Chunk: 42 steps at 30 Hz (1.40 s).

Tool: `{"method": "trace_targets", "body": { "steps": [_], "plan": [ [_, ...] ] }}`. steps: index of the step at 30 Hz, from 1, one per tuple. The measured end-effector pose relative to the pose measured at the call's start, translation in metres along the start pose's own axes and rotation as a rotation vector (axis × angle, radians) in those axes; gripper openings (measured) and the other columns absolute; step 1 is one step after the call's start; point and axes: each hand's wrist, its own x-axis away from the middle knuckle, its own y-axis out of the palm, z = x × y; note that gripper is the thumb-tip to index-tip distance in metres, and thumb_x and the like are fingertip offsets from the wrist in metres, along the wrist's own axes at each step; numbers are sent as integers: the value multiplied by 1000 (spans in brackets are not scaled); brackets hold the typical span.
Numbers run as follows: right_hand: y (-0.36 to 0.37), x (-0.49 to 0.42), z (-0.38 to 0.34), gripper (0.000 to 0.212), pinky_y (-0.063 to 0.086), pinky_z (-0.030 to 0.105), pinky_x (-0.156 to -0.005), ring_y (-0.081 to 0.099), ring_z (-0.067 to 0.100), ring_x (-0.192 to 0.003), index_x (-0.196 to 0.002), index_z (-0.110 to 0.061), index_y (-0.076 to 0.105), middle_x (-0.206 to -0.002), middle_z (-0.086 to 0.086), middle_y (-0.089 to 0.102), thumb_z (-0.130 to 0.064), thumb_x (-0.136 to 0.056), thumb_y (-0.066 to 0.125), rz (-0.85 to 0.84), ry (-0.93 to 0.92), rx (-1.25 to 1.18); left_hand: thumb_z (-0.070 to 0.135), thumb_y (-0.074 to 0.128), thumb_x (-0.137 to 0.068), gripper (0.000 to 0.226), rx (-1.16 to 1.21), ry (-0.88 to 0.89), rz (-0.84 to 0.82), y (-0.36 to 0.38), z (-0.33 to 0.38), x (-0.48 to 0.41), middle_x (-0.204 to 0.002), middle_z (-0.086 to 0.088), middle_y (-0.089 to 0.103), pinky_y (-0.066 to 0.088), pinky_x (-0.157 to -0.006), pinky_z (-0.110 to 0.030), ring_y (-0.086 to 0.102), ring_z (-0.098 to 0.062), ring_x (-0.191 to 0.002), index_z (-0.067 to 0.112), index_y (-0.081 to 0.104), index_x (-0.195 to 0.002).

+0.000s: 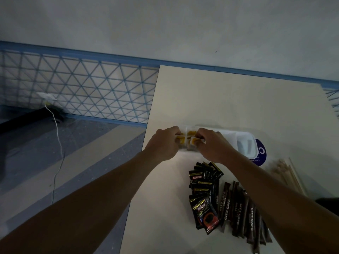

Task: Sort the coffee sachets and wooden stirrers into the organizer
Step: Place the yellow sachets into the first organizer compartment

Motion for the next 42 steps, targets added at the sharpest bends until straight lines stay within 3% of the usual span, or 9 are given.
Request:
{"method": "trace_targets", "body": {
  "steps": [6, 11, 16, 23, 35, 39, 42],
  "plan": [
    [2, -1, 1, 11, 55, 42, -78, 60, 25, -91, -95, -23, 60, -96, 1, 67, -34, -95, 56, 15, -14, 12, 18, 55, -89, 19, -51, 2, 64, 8, -3, -4, -93, -9, 70, 58, -69, -44, 65, -30, -80, 22, 63, -105],
    [1, 0, 1, 17, 55, 44, -83, 61, 25, -96, -103, -24, 66, -103, 1, 69, -36, -93, 59, 37, -7, 6, 24, 56, -90, 16, -73, 6, 191, 15, -7, -5, -88, -4, 70, 56, -63, -38, 65, -26, -75, 26, 65, -103],
    [1, 0, 1, 8, 55, 39, -83, 63, 18, -92, -95, -30, 71, -96, -8, 71, -28, -89, 67, 19, 9, 14, 29, 64, -87, 11, -102, 2, 160, 20, -9, -2, -85, -2, 70, 58, -63, -39, 66, -23, -74, 23, 68, -96],
    [1, -2, 4, 7, 56, 40, -83, 64, 16, -93, -87, -34, 72, -93, -11, 73, -30, -82, 73, 29, 9, 14, 18, 64, -83, 14, -132, 19, 148, 17, -10, -3, -85, -2, 71, 59, -64, -38, 67, -22, -73, 25, 72, -92],
    [3, -2, 9, 8, 57, 37, -80, 66, 15, -90, -90, -31, 76, -93, -10, 74, -27, -85, 71, 69, 4, -3, 17, 62, -86, 15, -175, 96, 340, 7, -1, 6, -87, 3, 73, 53, -59, -30, 65, -19, -73, 23, 75, -92],
    [4, -2, 9, 7, 57, 37, -80, 66, 15, -90, -90, -30, 76, -93, -10, 74, -27, -85, 71, 67, 0, -2, 16, 62, -86, 18, -208, 115, 269, 6, -2, 7, -88, 5, 72, 45, -57, -24, 65, -18, -74, 24, 76, -92],
    [5, -3, 8, 8, 57, 38, -81, 66, 16, -92, -91, -32, 75, -94, -9, 74, -30, -85, 71, 56, 12, -2, 20, 60, -88, 20, -173, 147, 160, 12, -1, 5, -90, 2, 73, 52, -61, -31, 66, -20, -77, 28, 76, -95]
  ]
}}
